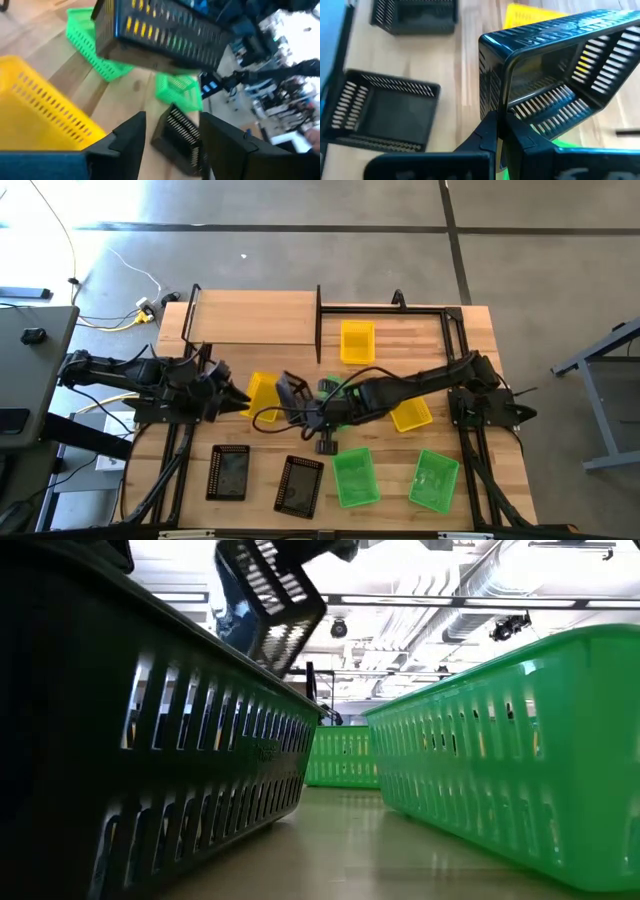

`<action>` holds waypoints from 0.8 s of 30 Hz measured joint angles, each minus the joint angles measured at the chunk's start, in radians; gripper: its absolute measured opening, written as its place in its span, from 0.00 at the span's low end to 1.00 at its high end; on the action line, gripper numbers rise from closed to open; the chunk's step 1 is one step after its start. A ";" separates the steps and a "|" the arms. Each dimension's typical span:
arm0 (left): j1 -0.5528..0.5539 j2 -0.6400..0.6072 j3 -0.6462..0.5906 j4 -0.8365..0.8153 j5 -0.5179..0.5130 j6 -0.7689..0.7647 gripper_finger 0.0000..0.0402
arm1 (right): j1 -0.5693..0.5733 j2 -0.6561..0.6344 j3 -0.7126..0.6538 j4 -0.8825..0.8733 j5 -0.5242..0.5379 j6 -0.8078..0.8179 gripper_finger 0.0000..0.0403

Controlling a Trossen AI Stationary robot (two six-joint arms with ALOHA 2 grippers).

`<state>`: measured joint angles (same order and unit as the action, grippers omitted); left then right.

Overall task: Stack baskets on shelf by color
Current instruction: Put the top right black bin on the shelf

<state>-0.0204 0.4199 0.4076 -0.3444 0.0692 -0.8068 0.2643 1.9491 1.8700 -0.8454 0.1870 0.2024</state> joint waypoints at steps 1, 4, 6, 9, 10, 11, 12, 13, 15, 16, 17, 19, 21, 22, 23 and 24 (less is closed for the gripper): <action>0.000 0.003 0.000 0.023 -0.001 -0.010 0.42 | 0.001 0.000 0.004 0.000 -0.001 0.000 0.00; 0.000 0.016 0.003 0.085 0.014 -0.024 0.40 | 0.000 0.000 0.009 0.018 -0.004 0.000 0.00; 0.000 0.034 0.026 0.082 0.018 -0.020 0.39 | 0.000 0.000 0.009 0.012 0.002 0.000 0.00; 0.000 0.074 0.077 0.077 0.031 0.001 0.37 | -0.001 0.000 0.009 0.013 0.000 -0.003 0.00; 0.000 0.091 0.100 0.075 0.033 0.010 0.37 | -0.001 0.000 0.009 0.012 -0.002 -0.010 0.00; 0.000 0.108 0.123 0.067 0.033 0.020 0.36 | -0.001 0.000 0.009 0.011 -0.003 -0.023 0.00; 0.000 0.127 0.149 0.051 0.033 0.032 0.36 | -0.001 0.000 0.009 0.011 -0.002 -0.032 0.00; 0.000 0.146 0.178 0.030 0.033 0.044 0.35 | -0.001 0.000 0.009 0.011 -0.001 -0.044 0.00; 0.000 0.185 0.237 -0.035 0.032 0.066 0.34 | -0.001 0.000 0.009 0.003 0.002 -0.046 0.00; 0.000 0.204 0.266 -0.069 0.031 0.076 0.34 | -0.001 0.000 0.009 -0.003 0.003 -0.046 0.00; 0.000 0.224 0.295 -0.104 0.026 0.086 0.34 | -0.001 0.000 0.009 -0.009 0.003 -0.046 0.00; 0.000 0.260 0.349 -0.173 0.011 0.105 0.34 | -0.001 0.000 0.009 -0.024 0.003 -0.048 0.00; 0.000 0.292 0.398 -0.231 -0.002 0.111 0.34 | 0.001 0.000 0.009 -0.041 0.003 -0.059 0.00; 0.001 0.308 0.418 -0.253 -0.008 0.109 0.34 | 0.003 0.000 0.009 -0.048 0.005 -0.068 0.00; 0.000 0.324 0.437 -0.270 -0.011 0.102 0.34 | 0.005 0.000 0.009 -0.056 0.010 -0.073 0.00; 0.000 0.339 0.452 -0.279 -0.011 0.093 0.34 | 0.008 0.000 0.009 -0.065 0.015 -0.076 0.00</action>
<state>-0.0200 0.7584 0.8594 -0.6237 0.0582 -0.7141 0.2719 1.9491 1.8786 -0.9103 0.2019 0.1266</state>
